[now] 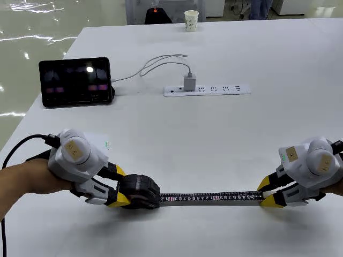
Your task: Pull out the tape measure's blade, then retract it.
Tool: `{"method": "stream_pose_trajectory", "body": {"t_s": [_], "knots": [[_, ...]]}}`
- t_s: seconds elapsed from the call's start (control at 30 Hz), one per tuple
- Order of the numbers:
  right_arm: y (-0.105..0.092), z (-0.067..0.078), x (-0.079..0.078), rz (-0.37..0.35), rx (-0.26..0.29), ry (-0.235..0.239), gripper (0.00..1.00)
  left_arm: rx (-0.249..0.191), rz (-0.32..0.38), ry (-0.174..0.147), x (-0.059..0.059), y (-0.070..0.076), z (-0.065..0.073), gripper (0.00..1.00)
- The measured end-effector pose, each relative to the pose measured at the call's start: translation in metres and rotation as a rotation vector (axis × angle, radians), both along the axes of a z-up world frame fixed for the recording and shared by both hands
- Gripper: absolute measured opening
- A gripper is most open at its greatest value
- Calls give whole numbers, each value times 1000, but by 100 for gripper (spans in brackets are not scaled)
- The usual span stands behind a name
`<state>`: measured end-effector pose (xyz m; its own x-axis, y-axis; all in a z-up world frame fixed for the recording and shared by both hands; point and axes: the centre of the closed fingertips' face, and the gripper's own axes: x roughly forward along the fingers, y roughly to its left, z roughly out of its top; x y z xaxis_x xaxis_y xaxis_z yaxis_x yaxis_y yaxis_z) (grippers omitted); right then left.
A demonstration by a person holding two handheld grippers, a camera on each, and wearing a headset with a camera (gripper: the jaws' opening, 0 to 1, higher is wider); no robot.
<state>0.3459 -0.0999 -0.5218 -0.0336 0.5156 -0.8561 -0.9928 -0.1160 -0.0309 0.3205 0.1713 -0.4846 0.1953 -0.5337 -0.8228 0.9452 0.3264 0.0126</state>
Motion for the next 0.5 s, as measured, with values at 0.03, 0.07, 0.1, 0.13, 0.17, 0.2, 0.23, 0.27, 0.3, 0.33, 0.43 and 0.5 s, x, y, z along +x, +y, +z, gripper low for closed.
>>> {"method": "stream_pose_trajectory", "body": {"t_s": [0.03, 0.07, 0.1, 0.13, 0.17, 0.2, 0.23, 0.27, 0.3, 0.33, 0.43, 0.5], "knots": [[0, 0, 0, 0, -1, -2, 11, 1, 0, -1, 1, 1, -1, 25], [0, 0, 0, 1, -3, -4, 12, 4, -1, -3, 1, 1, -1, 25], [0, 0, 0, 3, -4, -7, 12, 5, 0, -4, 1, 1, -1, 25], [0, 0, 0, 4, -5, -8, 12, 6, 0, -4, 2, 1, -2, 25], [0, 0, 0, 3, -6, -9, 12, 8, 1, -5, 1, 1, -1, 25], [0, 0, 0, 0, -6, -9, 12, 11, 1, -5, 1, 1, -2, 25], [0, 0, 1, -1, -6, -9, 12, 17, 1, -6, 1, 2, -3, 25], [0, 0, 1, -6, -5, -10, 12, 32, -1, -9, 0, 3, -5, 26], [0, 0, 1, -11, -3, -11, 12, 39, -2, -9, -1, 4, -6, 27], [0, 0, 1, -16, 1, -13, 12, 39, 1, -8, -1, 4, -6, 29], [0, 0, 1, -30, 8, -12, 14, 29, 15, -13, -2, 3, -6, 32], [0, 1, 1, -35, 12, -16, 17, 26, 23, -11, -4, 3, -6, 36]]}}
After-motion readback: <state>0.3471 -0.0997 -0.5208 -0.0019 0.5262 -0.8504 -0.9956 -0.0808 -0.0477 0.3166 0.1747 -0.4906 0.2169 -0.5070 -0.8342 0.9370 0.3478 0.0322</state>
